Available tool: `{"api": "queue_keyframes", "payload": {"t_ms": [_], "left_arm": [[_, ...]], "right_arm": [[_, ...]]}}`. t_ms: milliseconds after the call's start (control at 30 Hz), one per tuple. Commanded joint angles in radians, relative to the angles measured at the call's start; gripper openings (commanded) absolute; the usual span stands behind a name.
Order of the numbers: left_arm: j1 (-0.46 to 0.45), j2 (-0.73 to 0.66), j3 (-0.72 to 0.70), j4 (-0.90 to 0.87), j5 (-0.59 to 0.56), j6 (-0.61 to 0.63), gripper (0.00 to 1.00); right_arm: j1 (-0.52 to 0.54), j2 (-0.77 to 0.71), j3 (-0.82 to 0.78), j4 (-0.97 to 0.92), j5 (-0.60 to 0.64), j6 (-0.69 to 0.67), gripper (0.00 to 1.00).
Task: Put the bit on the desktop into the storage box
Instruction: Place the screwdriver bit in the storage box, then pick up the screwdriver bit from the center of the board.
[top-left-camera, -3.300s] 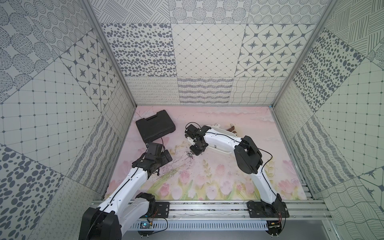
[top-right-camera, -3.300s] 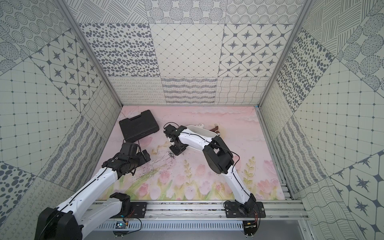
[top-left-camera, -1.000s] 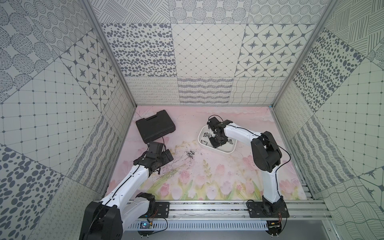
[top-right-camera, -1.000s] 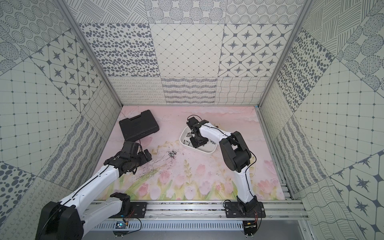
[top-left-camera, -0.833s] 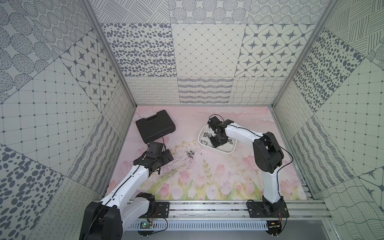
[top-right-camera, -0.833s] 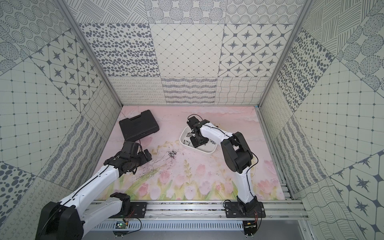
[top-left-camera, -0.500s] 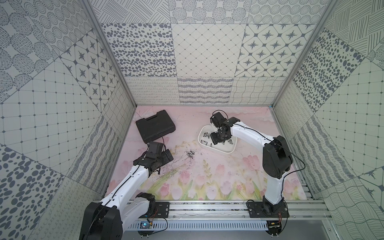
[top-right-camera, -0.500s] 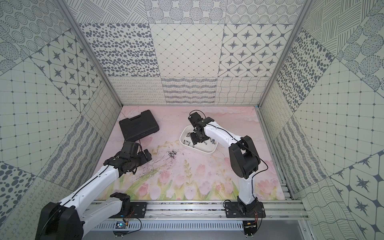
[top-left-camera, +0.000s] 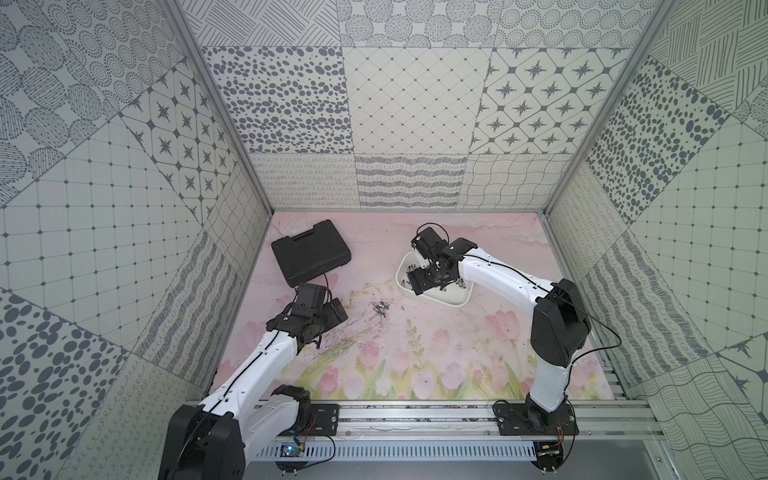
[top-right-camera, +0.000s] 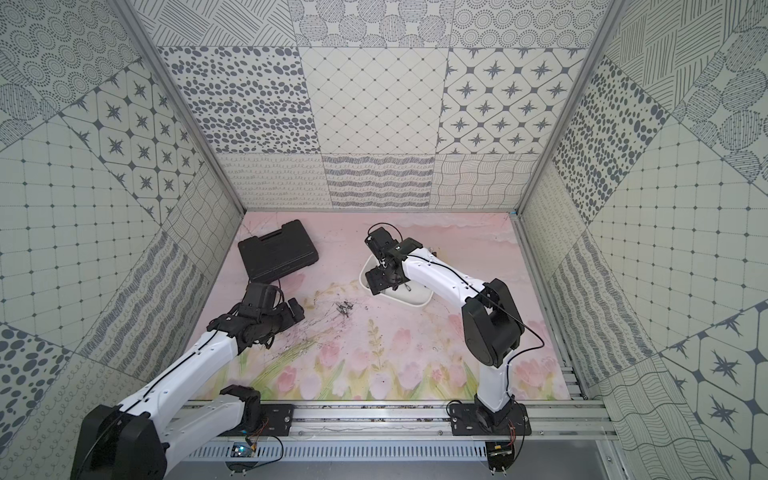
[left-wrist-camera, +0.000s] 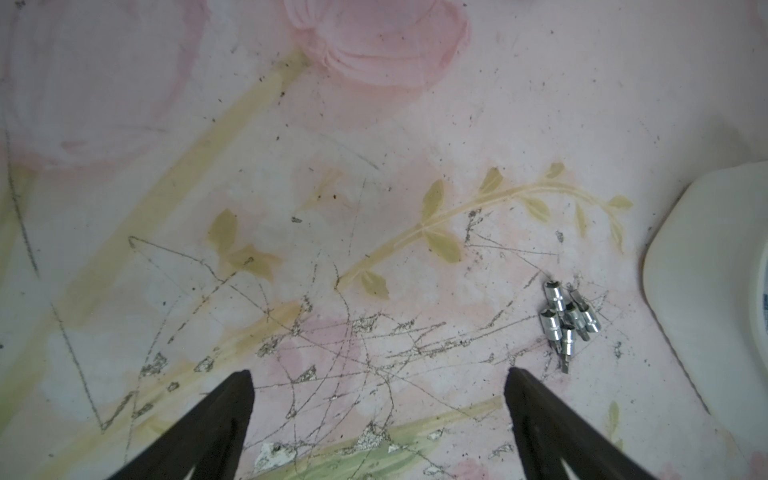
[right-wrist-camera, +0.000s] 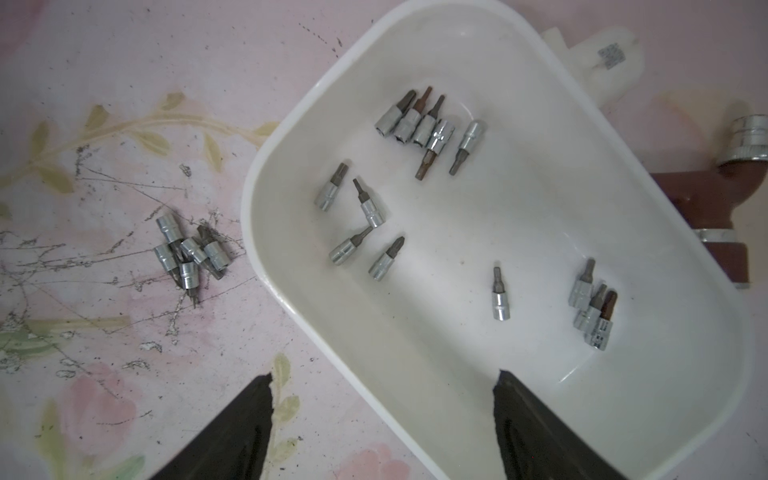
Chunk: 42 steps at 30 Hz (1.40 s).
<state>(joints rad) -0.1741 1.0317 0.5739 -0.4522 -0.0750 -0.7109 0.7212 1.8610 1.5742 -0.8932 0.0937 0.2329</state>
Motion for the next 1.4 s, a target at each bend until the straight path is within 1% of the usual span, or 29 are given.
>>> {"api": "queue_keyframes", "payload": {"t_ms": [0, 300, 767, 1167, 1367], "left_arm": [[0.005, 0.004, 0.006, 0.053, 0.047, -0.024, 0.99], [0.005, 0.024, 0.004, 0.067, 0.065, -0.038, 0.99], [0.005, 0.037, 0.000, 0.074, 0.067, -0.040, 0.99], [0.005, 0.044, 0.001, 0.074, 0.063, -0.036, 0.99], [0.004, 0.045, 0.000, 0.073, 0.061, -0.035, 0.99]], "right_arm": [[0.027, -0.045, 0.046, 0.013, -0.017, 0.020, 0.86], [0.107, 0.006, 0.115, -0.005, -0.049, 0.028, 0.79], [0.216, 0.149, 0.172, -0.010, -0.103, 0.062, 0.59], [0.240, 0.285, 0.240, -0.014, -0.089, 0.063, 0.45], [0.242, 0.339, 0.265, -0.014, -0.082, 0.067, 0.40]]}}
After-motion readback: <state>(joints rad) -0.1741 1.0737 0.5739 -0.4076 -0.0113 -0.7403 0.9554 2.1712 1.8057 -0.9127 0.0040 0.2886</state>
